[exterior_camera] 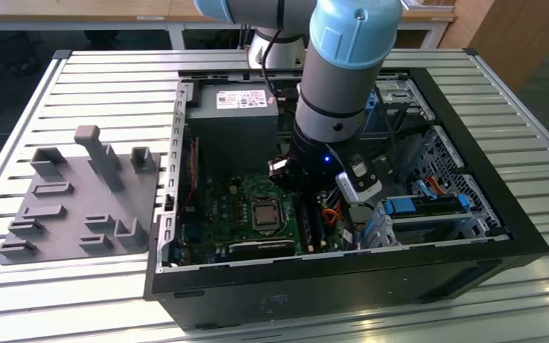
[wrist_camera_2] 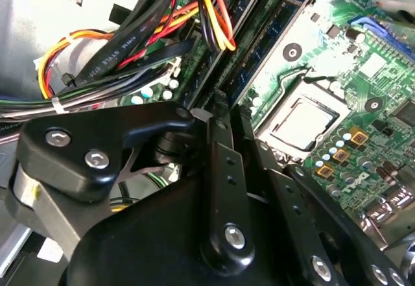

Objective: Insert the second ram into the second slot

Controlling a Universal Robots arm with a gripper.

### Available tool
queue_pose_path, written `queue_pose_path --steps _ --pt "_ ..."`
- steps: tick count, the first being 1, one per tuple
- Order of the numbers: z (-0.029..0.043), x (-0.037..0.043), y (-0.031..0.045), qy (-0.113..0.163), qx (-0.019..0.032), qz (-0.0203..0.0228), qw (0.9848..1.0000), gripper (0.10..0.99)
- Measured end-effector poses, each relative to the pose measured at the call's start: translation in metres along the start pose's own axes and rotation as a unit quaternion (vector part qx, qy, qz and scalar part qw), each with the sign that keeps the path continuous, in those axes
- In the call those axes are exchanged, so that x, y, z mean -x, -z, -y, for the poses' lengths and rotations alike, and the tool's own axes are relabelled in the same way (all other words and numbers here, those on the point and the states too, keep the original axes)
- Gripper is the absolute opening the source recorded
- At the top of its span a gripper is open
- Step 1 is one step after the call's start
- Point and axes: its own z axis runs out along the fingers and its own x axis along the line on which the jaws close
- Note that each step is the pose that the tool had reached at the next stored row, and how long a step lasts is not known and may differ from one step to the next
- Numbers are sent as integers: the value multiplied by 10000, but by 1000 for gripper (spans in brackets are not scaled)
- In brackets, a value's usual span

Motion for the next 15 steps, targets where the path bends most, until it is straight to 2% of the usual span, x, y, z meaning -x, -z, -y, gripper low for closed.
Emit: queue_pose_path --steps 6,12,15 --pt "-1 -1 54 0 0 0 10000 216" --pt "-9 -5 183 0 0 0 10000 216" --pt "-13 -5 201 0 0 0 10000 204"
